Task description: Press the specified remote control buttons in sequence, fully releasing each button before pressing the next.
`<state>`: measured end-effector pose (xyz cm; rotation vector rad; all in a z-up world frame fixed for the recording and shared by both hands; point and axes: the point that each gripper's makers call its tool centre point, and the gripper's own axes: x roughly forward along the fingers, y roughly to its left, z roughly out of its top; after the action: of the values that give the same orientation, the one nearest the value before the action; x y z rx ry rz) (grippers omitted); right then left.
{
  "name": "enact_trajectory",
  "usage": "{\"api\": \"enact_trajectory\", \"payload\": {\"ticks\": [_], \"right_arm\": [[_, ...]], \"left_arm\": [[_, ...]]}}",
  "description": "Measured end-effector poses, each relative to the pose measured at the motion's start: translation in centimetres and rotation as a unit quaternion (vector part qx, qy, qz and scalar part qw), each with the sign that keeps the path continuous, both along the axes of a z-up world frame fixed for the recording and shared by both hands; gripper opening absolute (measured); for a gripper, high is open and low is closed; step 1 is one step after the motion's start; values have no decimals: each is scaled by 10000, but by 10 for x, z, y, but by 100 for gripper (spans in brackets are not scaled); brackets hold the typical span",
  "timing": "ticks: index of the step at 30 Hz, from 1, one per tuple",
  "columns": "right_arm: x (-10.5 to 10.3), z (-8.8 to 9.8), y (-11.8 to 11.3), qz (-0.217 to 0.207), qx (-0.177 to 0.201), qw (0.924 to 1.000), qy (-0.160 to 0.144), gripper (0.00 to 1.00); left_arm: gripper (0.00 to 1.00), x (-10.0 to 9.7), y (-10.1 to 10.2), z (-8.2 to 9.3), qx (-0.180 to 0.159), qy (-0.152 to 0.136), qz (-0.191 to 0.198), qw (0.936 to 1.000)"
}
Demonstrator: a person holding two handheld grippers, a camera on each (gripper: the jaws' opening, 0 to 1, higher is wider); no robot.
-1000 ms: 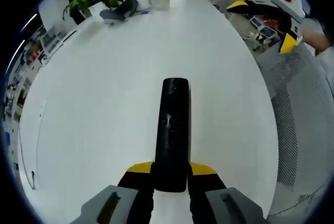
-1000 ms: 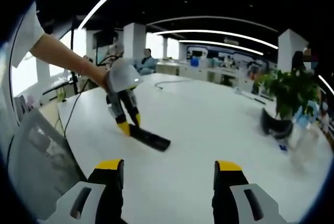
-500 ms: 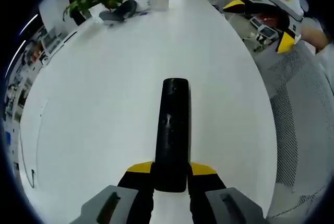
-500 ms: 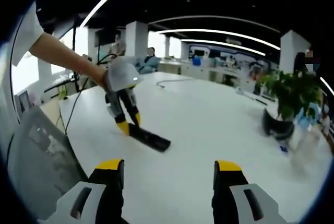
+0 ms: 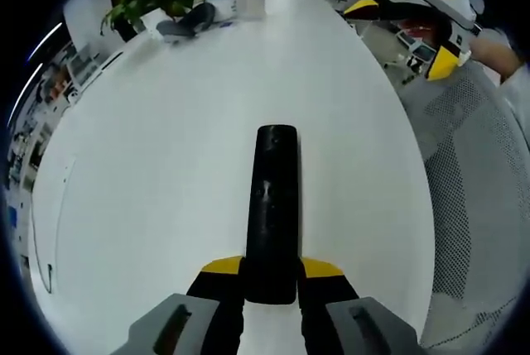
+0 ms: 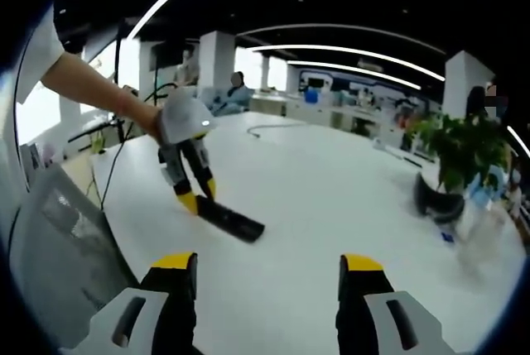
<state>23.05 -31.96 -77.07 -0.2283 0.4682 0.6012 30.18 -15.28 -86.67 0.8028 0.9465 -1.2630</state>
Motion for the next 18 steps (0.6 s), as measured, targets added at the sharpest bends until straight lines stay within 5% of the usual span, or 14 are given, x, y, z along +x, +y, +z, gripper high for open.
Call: {"api": "enact_trajectory", "payload": {"ticks": [18], "right_arm": [[3,2,-8,-195,-135,9997,-115,67]], "left_arm": [[24,-9,0,0,-25,-12,-40,10000]]}}
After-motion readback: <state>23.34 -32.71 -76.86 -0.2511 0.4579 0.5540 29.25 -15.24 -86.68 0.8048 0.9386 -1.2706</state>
